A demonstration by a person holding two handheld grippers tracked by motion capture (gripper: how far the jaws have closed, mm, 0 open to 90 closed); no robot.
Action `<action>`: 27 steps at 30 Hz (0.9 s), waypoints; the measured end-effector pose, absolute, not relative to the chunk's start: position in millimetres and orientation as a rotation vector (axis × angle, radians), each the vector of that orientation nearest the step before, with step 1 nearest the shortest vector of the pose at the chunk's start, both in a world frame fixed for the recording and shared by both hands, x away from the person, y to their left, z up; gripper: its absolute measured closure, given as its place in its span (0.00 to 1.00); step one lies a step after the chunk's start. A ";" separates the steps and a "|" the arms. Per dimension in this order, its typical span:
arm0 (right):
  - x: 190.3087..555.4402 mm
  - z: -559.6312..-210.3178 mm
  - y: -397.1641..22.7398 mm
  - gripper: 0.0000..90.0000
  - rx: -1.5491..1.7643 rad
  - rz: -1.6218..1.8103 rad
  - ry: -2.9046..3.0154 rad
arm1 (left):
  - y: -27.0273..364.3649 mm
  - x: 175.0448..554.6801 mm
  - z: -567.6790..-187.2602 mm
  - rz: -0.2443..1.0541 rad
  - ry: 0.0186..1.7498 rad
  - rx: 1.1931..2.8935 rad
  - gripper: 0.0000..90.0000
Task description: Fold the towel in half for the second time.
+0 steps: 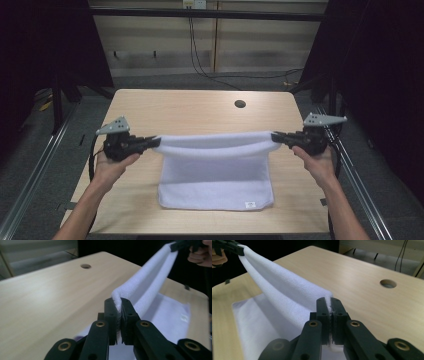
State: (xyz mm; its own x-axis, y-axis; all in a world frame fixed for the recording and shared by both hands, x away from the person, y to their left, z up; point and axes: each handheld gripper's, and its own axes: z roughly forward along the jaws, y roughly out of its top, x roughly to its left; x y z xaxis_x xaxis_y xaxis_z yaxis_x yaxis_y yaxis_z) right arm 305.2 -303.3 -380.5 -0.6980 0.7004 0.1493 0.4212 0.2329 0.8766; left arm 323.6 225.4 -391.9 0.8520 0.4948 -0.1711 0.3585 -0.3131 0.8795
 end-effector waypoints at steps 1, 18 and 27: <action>293.4 -384.8 -302.9 0.96 1.043 1.467 2.246 | 226.8 316.7 -394.7 0.146 0.614 1.949 0.94; 203.6 -474.7 -295.7 0.75 1.168 1.332 2.565 | 236.9 240.6 -478.2 -0.118 0.631 2.126 0.81; 200.9 -460.2 -315.7 0.61 1.207 1.489 2.179 | 253.5 261.4 -469.1 0.097 0.819 1.897 0.56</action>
